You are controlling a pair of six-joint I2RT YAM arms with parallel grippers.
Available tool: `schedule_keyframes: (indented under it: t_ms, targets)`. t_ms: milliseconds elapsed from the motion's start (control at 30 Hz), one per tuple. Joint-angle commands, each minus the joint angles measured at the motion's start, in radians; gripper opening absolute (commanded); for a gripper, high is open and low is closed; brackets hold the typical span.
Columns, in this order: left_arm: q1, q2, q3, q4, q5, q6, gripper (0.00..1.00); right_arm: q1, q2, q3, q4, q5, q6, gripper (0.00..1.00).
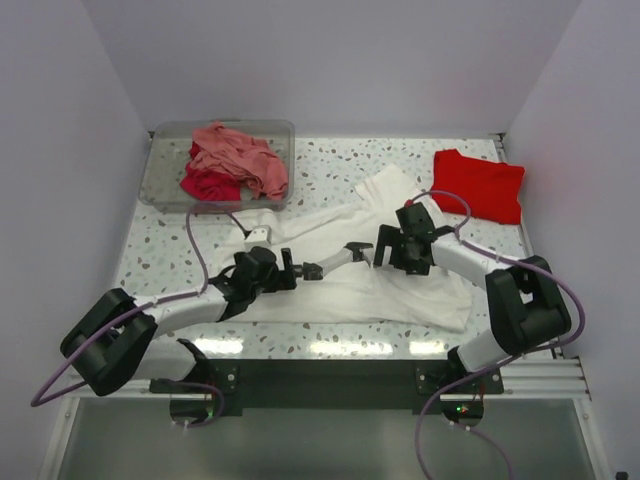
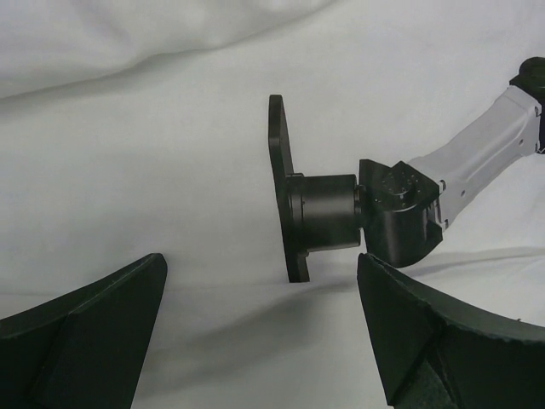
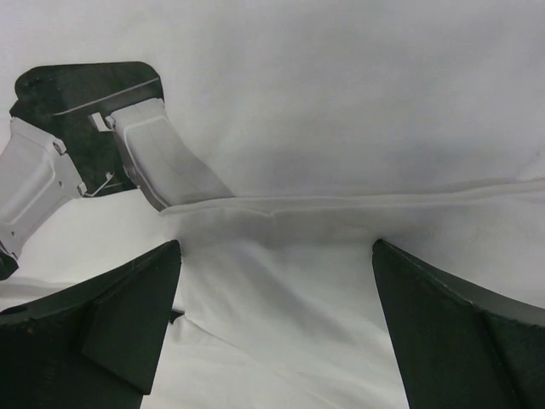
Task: Fold and stack the t-shirts
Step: Fold the tshirt
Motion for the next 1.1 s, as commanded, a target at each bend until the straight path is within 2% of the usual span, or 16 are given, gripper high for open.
schedule_keyframes:
  t_ms: [0,333,400,467,700,900,1067]
  targets:
    - [0.006,0.0,-0.076,-0.016,0.003,-0.023,1.0,0.02,0.033,-0.112,0.004,-0.004,0.059,0.99]
    - [-0.003,-0.145,-0.197,-0.091,0.069,-0.122,1.0,0.113,-0.077,-0.278,0.02,-0.009,0.185,0.99]
    - [-0.01,-0.164,-0.196,-0.107,0.069,-0.137,1.0,0.135,-0.091,-0.304,0.004,-0.007,0.202,0.99]
    - [-0.016,-0.193,-0.191,-0.193,0.068,-0.148,1.0,0.152,-0.114,-0.322,-0.009,-0.001,0.22,0.98]
    - [-0.068,-0.242,-0.168,-0.274,0.049,-0.194,1.0,0.222,-0.244,-0.422,-0.062,0.02,0.308,0.99]
    - [-0.152,-0.238,-0.134,-0.319,0.029,-0.24,1.0,0.277,-0.356,-0.396,-0.172,0.068,0.354,0.99]
    - [-0.163,-0.231,-0.062,-0.363,0.006,-0.221,1.0,0.29,-0.422,-0.35,-0.258,0.117,0.333,0.99]
